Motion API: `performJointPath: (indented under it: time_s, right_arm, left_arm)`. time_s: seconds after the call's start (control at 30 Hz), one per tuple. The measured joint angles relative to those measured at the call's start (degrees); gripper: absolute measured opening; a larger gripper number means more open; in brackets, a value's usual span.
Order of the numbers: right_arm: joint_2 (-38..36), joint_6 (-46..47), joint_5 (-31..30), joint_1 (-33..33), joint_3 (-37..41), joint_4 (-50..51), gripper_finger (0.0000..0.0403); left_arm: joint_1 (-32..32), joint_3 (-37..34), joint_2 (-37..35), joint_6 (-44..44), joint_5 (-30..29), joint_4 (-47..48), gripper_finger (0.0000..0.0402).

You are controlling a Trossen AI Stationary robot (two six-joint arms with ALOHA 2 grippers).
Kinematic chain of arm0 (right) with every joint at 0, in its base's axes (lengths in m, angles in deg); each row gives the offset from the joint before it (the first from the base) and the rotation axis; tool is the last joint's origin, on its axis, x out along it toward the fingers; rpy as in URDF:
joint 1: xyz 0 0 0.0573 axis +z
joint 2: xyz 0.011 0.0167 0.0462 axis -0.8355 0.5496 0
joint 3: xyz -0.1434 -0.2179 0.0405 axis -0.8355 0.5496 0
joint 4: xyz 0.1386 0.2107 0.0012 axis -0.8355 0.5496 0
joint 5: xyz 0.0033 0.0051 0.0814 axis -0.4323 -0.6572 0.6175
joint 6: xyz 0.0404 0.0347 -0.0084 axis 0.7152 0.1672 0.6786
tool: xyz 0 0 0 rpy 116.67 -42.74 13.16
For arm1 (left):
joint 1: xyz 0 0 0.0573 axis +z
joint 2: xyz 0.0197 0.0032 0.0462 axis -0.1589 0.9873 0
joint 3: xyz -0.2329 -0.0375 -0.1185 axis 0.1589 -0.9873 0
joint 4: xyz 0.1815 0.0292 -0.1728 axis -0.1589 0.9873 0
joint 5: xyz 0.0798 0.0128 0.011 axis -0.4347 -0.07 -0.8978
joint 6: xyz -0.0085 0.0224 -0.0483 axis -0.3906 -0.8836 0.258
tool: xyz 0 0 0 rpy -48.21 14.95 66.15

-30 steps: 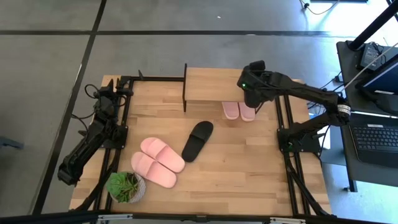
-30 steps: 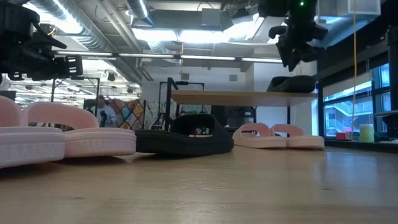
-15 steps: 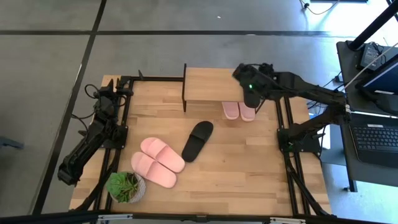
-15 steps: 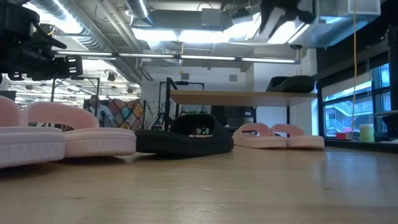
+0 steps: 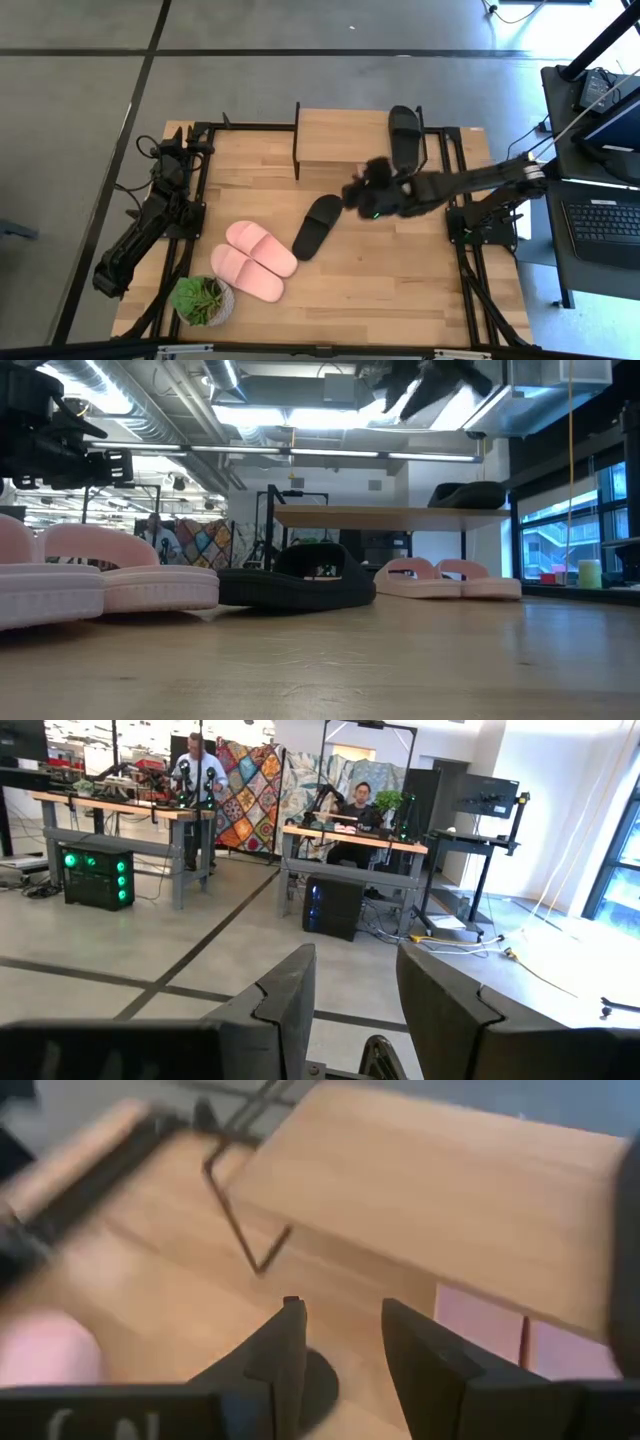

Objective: Pick and place slides into the shelf
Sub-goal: Put the black slipper on the shelf

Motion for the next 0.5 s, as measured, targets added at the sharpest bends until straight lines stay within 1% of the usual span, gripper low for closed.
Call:
performJointPath:
  time_s: [0.13, 0.27, 0.37, 0.43, 0.5]
  right_arm:
    - [6.34, -6.43, -0.12, 1.40, 0.57, -1.51, 0.0135]
    - [12.98, -9.09, -0.02, 1.95, 0.57, -1.49, 0.0135]
    - [17.00, -13.79, 3.48, 1.93, 0.59, -1.61, 0.0135]
    - [18.87, -14.39, 7.62, 1.91, 0.61, -2.46, 0.0135]
    - [20.15, -14.38, 10.31, 2.16, 0.61, -5.01, 0.0135]
  left_arm:
    - [0.00, 0.00, -0.01, -0.01, 0.00, 0.00, 0.0134]
    - [-0.01, 0.00, -0.01, -0.01, 0.00, 0.00, 0.0134]
    - [0.00, 0.00, 0.00, 0.00, 0.00, 0.00, 0.0134]
    - [-0.01, 0.00, 0.00, 0.00, 0.00, 0.00, 0.0134]
    - [0.00, 0.00, -0.01, 0.00, 0.00, 0.01, 0.0134]
